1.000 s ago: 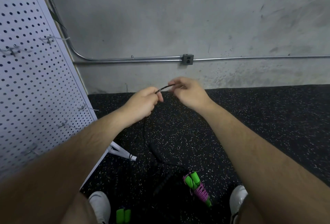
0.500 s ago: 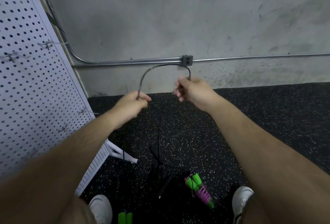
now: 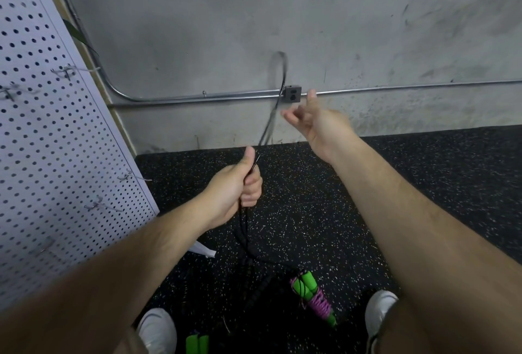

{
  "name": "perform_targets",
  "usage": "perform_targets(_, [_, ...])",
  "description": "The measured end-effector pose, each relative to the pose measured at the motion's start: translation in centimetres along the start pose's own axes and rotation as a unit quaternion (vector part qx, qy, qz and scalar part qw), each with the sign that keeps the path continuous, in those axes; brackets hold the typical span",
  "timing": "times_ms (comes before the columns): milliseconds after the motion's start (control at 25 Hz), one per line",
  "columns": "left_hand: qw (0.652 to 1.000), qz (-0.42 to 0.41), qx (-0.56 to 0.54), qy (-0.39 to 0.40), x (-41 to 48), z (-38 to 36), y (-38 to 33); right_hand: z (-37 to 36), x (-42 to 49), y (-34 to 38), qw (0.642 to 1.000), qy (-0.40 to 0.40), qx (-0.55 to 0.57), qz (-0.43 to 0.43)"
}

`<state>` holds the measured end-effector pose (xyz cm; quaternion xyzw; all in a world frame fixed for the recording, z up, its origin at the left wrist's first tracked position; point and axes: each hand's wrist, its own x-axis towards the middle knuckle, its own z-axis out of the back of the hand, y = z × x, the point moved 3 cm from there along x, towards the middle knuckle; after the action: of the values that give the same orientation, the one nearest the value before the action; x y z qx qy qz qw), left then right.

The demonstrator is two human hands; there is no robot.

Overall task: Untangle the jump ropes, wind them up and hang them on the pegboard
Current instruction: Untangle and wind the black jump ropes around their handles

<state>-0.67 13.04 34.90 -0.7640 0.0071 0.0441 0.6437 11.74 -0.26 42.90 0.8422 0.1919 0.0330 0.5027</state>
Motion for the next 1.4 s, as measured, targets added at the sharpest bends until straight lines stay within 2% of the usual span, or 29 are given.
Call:
perform_targets(40, [1.000, -0.015, -0.015, -0.018, 0.2, -0.1, -0.3, -0.2, -0.7, -0.7, 0.997, 0.023, -0.065, -0.030])
perform_targets(80, [0.998, -0.024, -0.045, -0.033, 0.5, -0.1, -0.8, -0.3, -1.3, -2.0, 0.982, 0.041, -0.178, -0.053])
perform_targets(120, [0.996, -0.033, -0.076, -0.043, 0.8, -0.1, -1.5, -0.4, -2.0, -3.2, 0.940, 0.068, -0.329, -0.059])
perform_targets(160, [0.993, -0.042, -0.100, -0.050, 1.2, 0.0, -2.3, -0.7, -2.8, -4.6, 0.875, 0.123, -0.466, -0.054])
perform_targets(200, [0.991, -0.051, -0.115, -0.055, 1.6, 0.2, -3.2, -1.1, -3.8, -6.1, 0.811, 0.202, -0.546, -0.057])
perform_targets(240, [0.988, -0.059, -0.127, -0.059, 1.9, 0.4, -4.0, -1.5, -4.6, -7.6, 0.764, 0.283, -0.576, -0.071])
perform_targets(280, [0.987, -0.065, -0.135, -0.066, 2.2, 0.6, -4.7, -1.7, -5.3, -8.6, 0.742, 0.333, -0.576, -0.080])
perform_targets(320, [0.986, -0.071, -0.135, -0.073, 2.4, 0.8, -5.2, -1.9, -5.8, -9.1, 0.741, 0.344, -0.572, -0.068])
perform_targets(360, [0.987, -0.071, -0.119, -0.087, 2.6, 1.2, -5.4, -2.1, -5.9, -9.0, 0.756, 0.330, -0.564, -0.042])
perform_targets(440, [0.995, -0.038, -0.032, -0.081, 2.2, 1.9, -4.9, -2.3, -5.2, -8.1, 0.824, 0.259, -0.504, 0.009])
perform_targets(520, [0.999, 0.013, 0.050, -0.014, 0.8, 1.9, -3.3, -2.3, -3.9, -6.1, 0.905, 0.177, -0.384, 0.057])
perform_targets(600, [0.983, 0.025, 0.176, 0.053, -0.7, 1.2, -1.5, -1.7, -2.3, -4.1, 0.955, 0.122, -0.259, 0.082])
perform_targets(640, [0.972, 0.006, 0.227, 0.057, -1.0, 0.6, -1.2, -1.4, -1.6, -3.5, 0.967, 0.119, -0.213, 0.079])
perform_targets(680, [0.971, -0.028, 0.235, 0.032, -0.9, 0.0, -1.4, -1.0, -1.3, -3.3, 0.970, 0.137, -0.190, 0.061])
perform_targets(720, [0.978, -0.062, 0.200, -0.003, -0.4, -0.4, -1.9, -0.7, -1.3, -3.6, 0.964, 0.177, -0.197, 0.031])
perform_targets(760, [0.988, -0.084, 0.128, -0.037, 0.2, -0.5, -2.7, -0.4, -1.7, -4.5, 0.941, 0.233, -0.247, -0.004])
perform_targets(840, [0.991, -0.113, 0.009, -0.068, 1.4, -0.5, -4.8, -0.1, -3.4, -6.8, 0.843, 0.327, -0.425, -0.040])
perform_targets(880, [0.990, -0.120, -0.004, -0.076, 2.0, -0.1, -5.6, -0.1, -4.0, -7.6, 0.804, 0.333, -0.491, -0.032])
perform_targets(920, [0.990, -0.121, 0.003, -0.077, 2.2, 0.0, -6.0, -0.5, -4.3, -7.8, 0.798, 0.315, -0.514, -0.010])
perform_targets(1000, [0.995, -0.078, 0.036, -0.043, 1.8, 0.8, -5.4, -1.4, -4.0, -6.4, 0.848, 0.230, -0.475, 0.052])
perform_targets(1080, [0.991, -0.012, 0.123, 0.046, 0.4, 0.7, -3.5, -1.7, -3.0, -4.2, 0.915, 0.151, -0.362, 0.092])
perform_targets(1120, [0.977, 0.005, 0.195, 0.080, -0.1, 0.4, -2.7, -1.6, -2.4, -3.4, 0.939, 0.135, -0.302, 0.096])
perform_targets(1160, [0.966, -0.002, 0.246, 0.076, -0.3, 0.1, -2.4, -1.2, -2.0, -3.1, 0.949, 0.135, -0.269, 0.099])
perform_targets(1200, [0.966, -0.021, 0.254, 0.038, 0.0, 0.0, -2.5, -0.8, -1.8, -3.1, 0.947, 0.153, -0.264, 0.097])
perform_targets(1280, [0.984, -0.076, 0.157, -0.037, 0.9, 0.0, -3.4, -0.1, -1.8, -4.3, 0.929, 0.241, -0.278, 0.036])
perform_targets(1400, [0.993, -0.100, -0.007, -0.061, 2.0, 0.3, -4.8, 0.2, -3.1, -6.9, 0.856, 0.374, -0.349, -0.068])
